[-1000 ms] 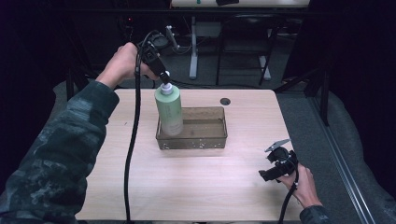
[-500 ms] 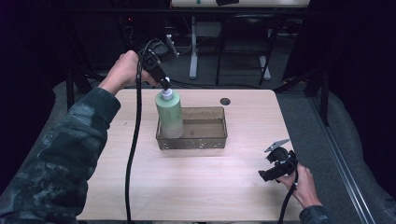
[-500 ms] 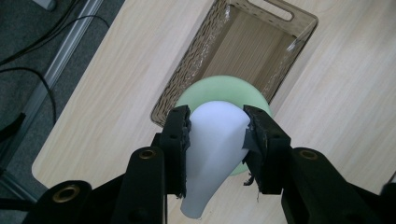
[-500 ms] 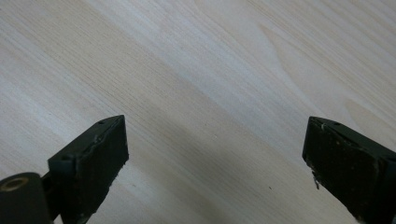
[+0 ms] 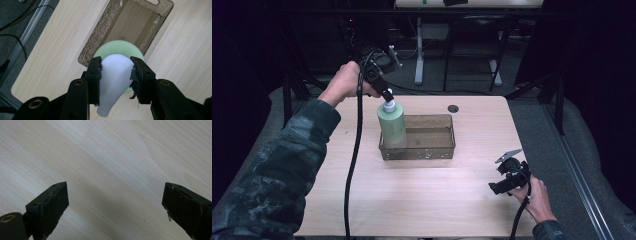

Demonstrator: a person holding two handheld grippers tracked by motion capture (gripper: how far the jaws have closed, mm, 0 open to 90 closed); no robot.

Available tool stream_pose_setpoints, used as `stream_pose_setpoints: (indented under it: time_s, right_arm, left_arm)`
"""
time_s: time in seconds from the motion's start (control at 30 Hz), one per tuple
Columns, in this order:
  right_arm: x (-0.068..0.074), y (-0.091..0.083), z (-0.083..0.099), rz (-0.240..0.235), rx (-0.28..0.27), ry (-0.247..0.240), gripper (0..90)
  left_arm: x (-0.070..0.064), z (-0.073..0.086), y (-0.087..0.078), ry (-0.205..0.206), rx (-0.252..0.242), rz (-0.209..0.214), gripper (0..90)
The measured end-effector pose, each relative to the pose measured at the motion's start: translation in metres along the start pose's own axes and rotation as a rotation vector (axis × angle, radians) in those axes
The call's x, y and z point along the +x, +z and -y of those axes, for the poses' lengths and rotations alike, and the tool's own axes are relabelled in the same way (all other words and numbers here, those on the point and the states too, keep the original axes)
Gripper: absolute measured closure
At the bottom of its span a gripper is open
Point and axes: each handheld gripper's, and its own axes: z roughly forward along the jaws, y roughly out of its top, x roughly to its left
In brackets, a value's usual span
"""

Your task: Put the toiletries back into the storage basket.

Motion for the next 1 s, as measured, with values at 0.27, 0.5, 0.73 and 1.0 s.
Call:
stream_pose_setpoints:
  time_s: [0.27, 0.5, 0.73, 1.0]
  right_arm:
    - [-0.001, 0.0, 0.0, -0.001, 0.0, 0.0, 6.3]
    - [0.0, 0.0, 0.0, -0.001, 0.0, 0.0, 6.3]
    - [-0.001, 0.0, 0.001, 0.003, -0.002, -0.005, 6.3]
    - [0.0, -0.002, 0.001, 0.006, -0.007, -0.01, 6.3]
  left_arm:
    - [0.0, 0.004, 0.006, 0.0, 0.007, -0.001, 62.7]
    - [-0.001, 0.006, 0.013, 0.016, 0.028, 0.009, 62.7]
    - [-0.001, 0.007, 0.016, 0.015, 0.044, 0.014, 62.7]
    - [-0.001, 0.007, 0.022, 0.026, 0.067, 0.021, 62.7]
